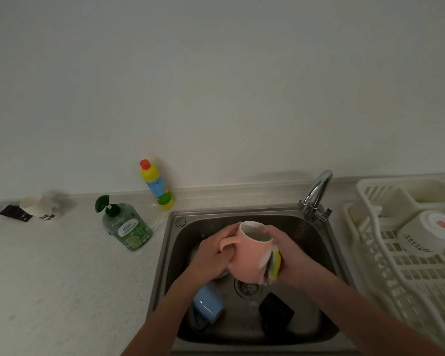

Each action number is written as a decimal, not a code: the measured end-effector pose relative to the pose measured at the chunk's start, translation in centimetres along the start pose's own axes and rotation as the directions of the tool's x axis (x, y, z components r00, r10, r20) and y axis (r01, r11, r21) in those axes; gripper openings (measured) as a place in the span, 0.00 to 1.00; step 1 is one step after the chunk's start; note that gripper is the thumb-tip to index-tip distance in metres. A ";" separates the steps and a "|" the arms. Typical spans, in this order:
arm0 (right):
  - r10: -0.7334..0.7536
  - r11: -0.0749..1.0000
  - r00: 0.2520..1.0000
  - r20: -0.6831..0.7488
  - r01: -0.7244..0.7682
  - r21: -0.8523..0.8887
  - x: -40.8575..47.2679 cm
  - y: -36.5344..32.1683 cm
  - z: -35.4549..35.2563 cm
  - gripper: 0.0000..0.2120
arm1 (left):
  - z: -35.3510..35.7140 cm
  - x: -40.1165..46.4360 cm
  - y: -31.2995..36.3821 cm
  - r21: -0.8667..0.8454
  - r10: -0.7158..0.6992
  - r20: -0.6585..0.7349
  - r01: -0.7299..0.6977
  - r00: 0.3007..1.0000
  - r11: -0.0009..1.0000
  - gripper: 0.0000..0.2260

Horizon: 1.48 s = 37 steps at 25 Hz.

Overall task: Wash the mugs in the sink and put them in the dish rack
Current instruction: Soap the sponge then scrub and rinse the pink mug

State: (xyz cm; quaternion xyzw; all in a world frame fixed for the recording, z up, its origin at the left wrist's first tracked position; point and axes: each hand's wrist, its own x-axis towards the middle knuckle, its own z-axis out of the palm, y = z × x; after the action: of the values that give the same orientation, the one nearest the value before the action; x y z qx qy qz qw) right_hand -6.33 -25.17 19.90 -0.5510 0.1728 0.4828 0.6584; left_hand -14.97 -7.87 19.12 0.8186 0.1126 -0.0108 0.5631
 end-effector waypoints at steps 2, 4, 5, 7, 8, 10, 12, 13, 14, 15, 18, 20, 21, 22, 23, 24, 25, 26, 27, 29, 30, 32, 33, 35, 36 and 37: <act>0.041 0.996 0.999 0.022 -0.039 -0.078 0.1 -0.3 -0.1 0.28 | 0.0 -0.2 -0.9 -0.065 0.009 0.035 -0.007 0.999 0.998 0.32; 0.104 0.990 0.994 0.032 -0.100 -0.099 0.3 -0.5 -0.3 0.30 | 0.2 -0.7 -1.6 -0.173 -0.005 0.073 0.018 0.997 0.985 0.36; 0.137 0.986 0.990 0.042 -0.132 -0.099 0.2 -0.5 -0.4 0.31 | 0.3 -0.9 -1.8 -0.214 -0.022 0.083 0.040 0.996 0.976 0.36; 0.183 0.980 0.981 0.065 -0.177 -0.093 0.2 -0.4 -0.6 0.32 | 0.6 -1.0 -2.0 -0.264 -0.067 0.073 0.084 0.995 0.961 0.36; 0.195 0.978 0.978 0.070 -0.188 -0.094 0.0 -0.4 -0.6 0.31 | 0.9 -1.1 -2.1 -0.293 -0.094 0.061 0.108 0.994 0.950 0.36; 0.151 0.980 0.988 0.042 -0.144 -0.137 -0.4 -0.1 0.2 0.30 | 1.4 -1.2 -2.4 -0.387 -0.177 0.031 0.175 0.984 0.905 0.36; -0.052 0.937 0.998 -0.046 0.032 -0.349 -0.3 0.6 1.3 0.27 | 2.0 -1.5 -2.5 -0.540 -0.266 0.033 0.241 0.963 0.806 0.36; -0.208 0.850 0.977 -0.048 0.157 -0.502 -0.1 1.1 1.7 0.27 | 2.3 -1.6 -2.3 -0.624 -0.293 0.056 0.262 0.954 0.736 0.35; -0.364 0.730 0.931 -0.010 0.278 -0.625 0.1 1.7 1.9 0.28 | 2.5 -1.6 -2.1 -0.683 -0.313 0.075 0.277 0.947 0.675 0.35; -0.493 0.601 0.868 0.059 0.389 -0.698 0.1 2.2 1.9 0.30 | 2.6 -1.6 -1.7 -0.711 -0.322 0.086 0.284 0.943 0.643 0.34; -0.695 -0.004 0.594 0.405 0.560 -0.829 0.3 3.4 1.3 0.30 | 2.2 -1.5 -1.2 -0.660 -0.316 0.077 0.286 0.946 0.695 0.27; -0.628 -0.331 0.487 0.607 0.539 -0.775 1.2 3.8 1.2 0.28 | 2.0 -1.4 -1.2 -0.589 -0.293 0.081 0.283 0.953 0.757 0.22; -0.605 -0.412 0.467 0.645 0.511 -0.755 1.6 3.5 1.2 0.28 | 2.1 -1.3 -1.2 -0.565 -0.287 0.086 0.284 0.954 0.775 0.21; -0.602 -0.431 0.465 0.649 0.496 -0.754 2.4 3.2 1.2 0.28 | 2.3 -1.4 -1.2 -0.555 -0.286 0.089 0.286 0.954 0.781 0.21; -0.623 -0.289 0.518 0.587 0.545 -0.787 2.7 2.6 1.2 0.27 | 2.4 -1.4 -1.3 -0.562 -0.290 0.082 0.285 0.953 0.777 0.22; -0.627 -0.051 0.609 0.485 0.590 -0.806 2.6 1.8 1.0 0.26 | 2.4 -1.5 -1.3 -0.582 -0.298 0.068 0.281 0.952 0.763 0.23; -0.581 0.179 0.702 0.412 0.604 -0.777 2.6 1.4 0.5 0.26 | 2.4 -1.7 -1.4 -0.613 -0.308 0.051 0.273 0.950 0.742 0.24; -0.512 0.336 0.771 0.378 0.585 -0.738 2.2 1.3 0.0 0.29 | 2.2 -1.7 -1.6 -0.646 -0.319 0.035 0.265 0.947 0.715 0.24; -0.475 0.384 0.796 0.376 0.571 -0.725 1.7 1.7 -0.3 0.32 | 2.0 -1.6 -1.8 -0.673 -0.334 0.024 0.262 0.942 0.691 0.25; -0.498 0.358 0.779 0.381 0.585 -0.728 0.9 2.6 -0.5 0.34 | 1.6 -1.3 -2.1 -0.710 -0.364 0.024 0.272 0.931 0.649 0.27; -0.528 0.291 0.752 0.394 0.596 -0.749 0.6 3.0 -0.3 0.34 | 1.7 -1.1 -2.2 -0.723 -0.373 0.031 0.279 0.927 0.632 0.27; -0.569 0.127 0.688 0.450 0.614 -0.779 0.5 2.8 0.3 0.32 | 2.1 -0.8 -2.4 -0.733 -0.372 0.039 0.279 0.928 0.620 0.25; -0.560 0.064 0.676 0.479 0.612 -0.788 0.3 2.3 0.7 0.32 | 2.3 -0.9 -2.4 -0.732 -0.369 0.033 0.273 0.929 0.623 0.23; -0.476 -0.017 0.690 0.545 0.612 -0.790 -0.2 1.0 1.1 0.34 | 2.8 -1.1 -2.4 -0.733 -0.363 0.023 0.263 0.931 0.628 0.21; -0.416 -0.036 0.709 0.569 0.613 -0.789 -0.5 0.4 1.0 0.37 | 3.0 -1.2 -2.4 -0.734 -0.351 0.022 0.253 0.936 0.630 0.21; -0.366 -0.065 0.721 0.589 0.611 -0.789 -0.7 0.2 0.7 0.40 | 3.2 -1.2 -2.3 -0.736 -0.336 0.019 0.240 0.942 0.633 0.22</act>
State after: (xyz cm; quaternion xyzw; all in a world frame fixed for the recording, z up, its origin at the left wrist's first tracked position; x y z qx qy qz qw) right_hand -7.00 -24.81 20.55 -0.8062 -0.4516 0.2520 0.2875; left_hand -16.29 -10.21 16.01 0.4968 0.2702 -0.0060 0.8247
